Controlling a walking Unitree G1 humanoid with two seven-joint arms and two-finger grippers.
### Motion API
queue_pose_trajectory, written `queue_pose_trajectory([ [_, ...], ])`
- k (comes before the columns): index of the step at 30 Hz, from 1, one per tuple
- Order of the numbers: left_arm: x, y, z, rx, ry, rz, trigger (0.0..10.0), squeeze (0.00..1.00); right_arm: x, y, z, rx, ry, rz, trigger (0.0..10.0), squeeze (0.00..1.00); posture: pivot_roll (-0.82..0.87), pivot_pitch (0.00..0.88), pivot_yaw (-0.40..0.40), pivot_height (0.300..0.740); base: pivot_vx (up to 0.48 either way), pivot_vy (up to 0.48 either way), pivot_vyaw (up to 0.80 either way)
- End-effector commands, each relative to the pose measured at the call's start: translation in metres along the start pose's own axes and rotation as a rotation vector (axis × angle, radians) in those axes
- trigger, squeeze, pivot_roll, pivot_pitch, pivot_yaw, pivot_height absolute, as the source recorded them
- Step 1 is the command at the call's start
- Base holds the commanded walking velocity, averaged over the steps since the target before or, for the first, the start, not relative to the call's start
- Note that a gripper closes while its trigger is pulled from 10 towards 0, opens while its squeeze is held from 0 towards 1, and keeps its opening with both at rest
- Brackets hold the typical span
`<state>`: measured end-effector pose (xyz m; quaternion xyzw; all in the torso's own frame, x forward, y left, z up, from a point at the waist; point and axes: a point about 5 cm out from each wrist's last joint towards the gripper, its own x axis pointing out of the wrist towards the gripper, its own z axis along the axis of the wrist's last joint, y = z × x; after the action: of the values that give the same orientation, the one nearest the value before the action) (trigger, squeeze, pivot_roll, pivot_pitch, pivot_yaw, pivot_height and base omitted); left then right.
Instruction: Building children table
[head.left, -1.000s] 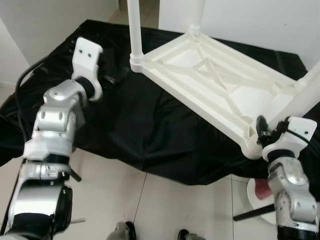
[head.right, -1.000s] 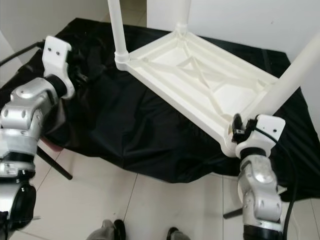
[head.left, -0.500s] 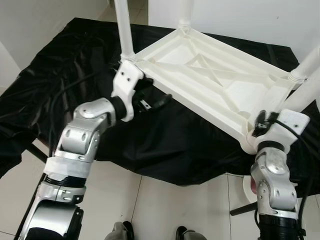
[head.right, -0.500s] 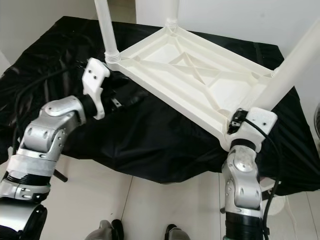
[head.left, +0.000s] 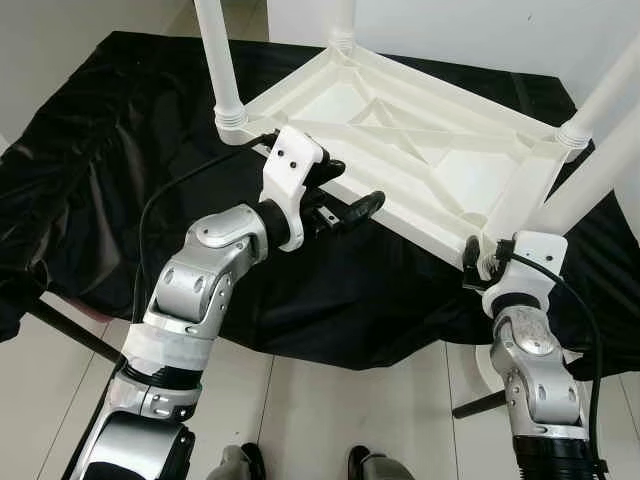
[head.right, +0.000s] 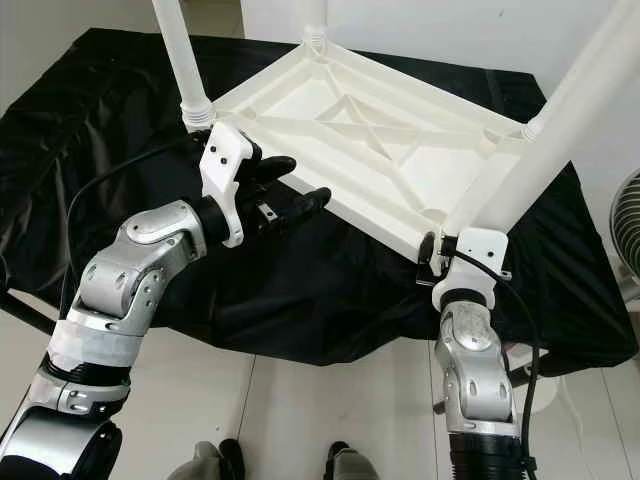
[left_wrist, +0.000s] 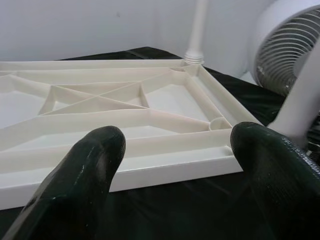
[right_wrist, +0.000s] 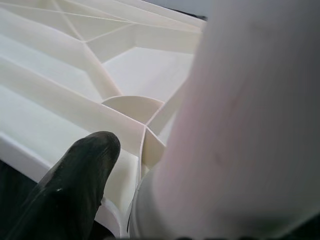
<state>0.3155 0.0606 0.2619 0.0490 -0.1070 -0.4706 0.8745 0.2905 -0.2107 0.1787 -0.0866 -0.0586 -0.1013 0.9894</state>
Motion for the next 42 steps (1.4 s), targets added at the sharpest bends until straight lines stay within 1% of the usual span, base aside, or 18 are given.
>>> queue_pose_trajectory([
  [1, -0.004, 0.001, -0.003, -0.005, 0.011, 0.049, 10.0, 0.0, -0.001, 0.004, 0.005, -0.016, -0.025, 0.048, 10.0, 0.0, -0.09, 0.156, 0.016, 0.74, 0.0, 0.0, 0.0],
  [6, -0.007, 0.002, -0.004, -0.001, 0.022, 0.057, 10.0, 0.0, -0.014, -0.004, 0.01, -0.045, -0.057, 0.04, 10.0, 0.0, -0.09, 0.156, 0.015, 0.74, 0.0, 0.0, 0.0],
  [8, -0.009, 0.004, -0.004, 0.001, 0.027, 0.069, 10.0, 0.0, -0.032, -0.016, 0.01, -0.056, -0.073, -0.014, 10.0, 0.0, -0.09, 0.157, 0.01, 0.74, 0.0, 0.0, 0.0],
  [11, -0.01, 0.005, -0.004, 0.002, 0.029, 0.079, 10.0, 0.0, -0.041, -0.022, 0.01, -0.069, -0.078, -0.04, 10.0, 0.0, -0.09, 0.16, 0.015, 0.74, 0.0, 0.0, 0.0],
  [19, -0.01, 0.016, -0.008, 0.039, 0.064, 0.13, 10.0, 0.0, -0.052, -0.03, 0.008, -0.1, -0.079, -0.043, 10.0, 0.0, -0.11, 0.162, 0.025, 0.74, 0.0, 0.0, 0.0],
  [21, -0.013, 0.027, -0.011, 0.07, 0.099, 0.189, 10.0, 0.0, -0.069, -0.03, -0.008, -0.117, -0.016, 0.026, 10.0, 0.0, -0.11, 0.162, 0.025, 0.74, 0.0, 0.0, 0.0],
  [22, -0.013, 0.027, -0.011, 0.07, 0.099, 0.189, 10.0, 0.0, -0.069, -0.03, -0.008, -0.117, -0.016, 0.026, 10.0, 0.0, -0.11, 0.162, 0.025, 0.74, 0.0, 0.0, 0.0],
  [24, -0.02, 0.034, -0.011, 0.087, 0.117, 0.221, 10.0, 0.0, -0.089, -0.012, -0.026, -0.106, 0.065, 0.209, 10.0, 0.0, -0.11, 0.162, 0.028, 0.74, 0.0, 0.0, 0.0],
  [25, -0.02, 0.034, -0.011, 0.087, 0.117, 0.221, 10.0, 0.0, -0.089, -0.012, -0.026, -0.106, 0.065, 0.209, 10.0, 0.0, -0.11, 0.162, 0.028, 0.74, 0.0, 0.0, 0.0],
  [26, -0.023, 0.035, -0.011, 0.087, 0.119, 0.228, 10.0, 0.0, -0.097, -0.002, -0.033, -0.078, 0.107, 0.3, 10.0, 0.0, -0.11, 0.162, 0.028, 0.74, 0.0, 0.0, 0.0],
  [27, -0.023, 0.035, -0.011, 0.087, 0.119, 0.228, 10.0, 0.0, -0.097, -0.002, -0.033, -0.078, 0.107, 0.3, 10.0, 0.0, -0.11, 0.162, 0.028, 0.74, 0.0, 0.0, 0.0],
  [28, -0.025, 0.037, -0.011, 0.088, 0.119, 0.235, 10.0, 0.0, -0.103, 0.005, -0.035, -0.089, 0.107, 0.364, 10.0, 0.0, -0.1, 0.159, 0.027, 0.74, 0.0, 0.0, 0.0],
  [30, -0.03, 0.039, -0.008, 0.097, 0.119, 0.257, 10.0, 0.0, -0.099, 0.016, -0.032, -0.087, 0.085, 0.434, 10.0, 0.0, -0.09, 0.156, 0.025, 0.74, 0.0, 0.0, 0.0],
  [33, -0.031, 0.04, -0.007, 0.098, 0.117, 0.264, 10.0, 0.0, -0.094, 0.021, -0.029, -0.077, 0.067, 0.455, 10.0, 0.0, -0.09, 0.152, 0.026, 0.74, 0.0, 0.0, 0.0],
  [36, -0.037, 0.043, -0.005, 0.104, 0.111, 0.282, 10.0, 0.0, -0.066, 0.045, 0.002, -0.068, -0.084, 0.578, 10.0, 0.0, -0.08, 0.141, 0.028, 0.74, 0.0, 0.0, 0.0],
  [38, -0.037, 0.043, -0.005, 0.104, 0.111, 0.282, 10.0, 0.0, -0.066, 0.045, 0.002, -0.068, -0.084, 0.578, 10.0, 0.0, -0.08, 0.141, 0.028, 0.74, 0.0, 0.0, 0.0],
  [41, -0.041, 0.044, -0.003, 0.109, 0.109, 0.296, 10.0, 0.0, -0.045, 0.06, 0.024, -0.068, -0.169, 0.617, 10.0, 0.0, -0.08, 0.143, 0.028, 0.74, 0.0, 0.0, 0.0],
  [42, -0.041, 0.044, -0.003, 0.109, 0.109, 0.296, 10.0, 0.0, -0.045, 0.06, 0.024, -0.068, -0.169, 0.617, 10.0, 0.0, -0.08, 0.143, 0.028, 0.74, 0.0, 0.0, 0.0],
])
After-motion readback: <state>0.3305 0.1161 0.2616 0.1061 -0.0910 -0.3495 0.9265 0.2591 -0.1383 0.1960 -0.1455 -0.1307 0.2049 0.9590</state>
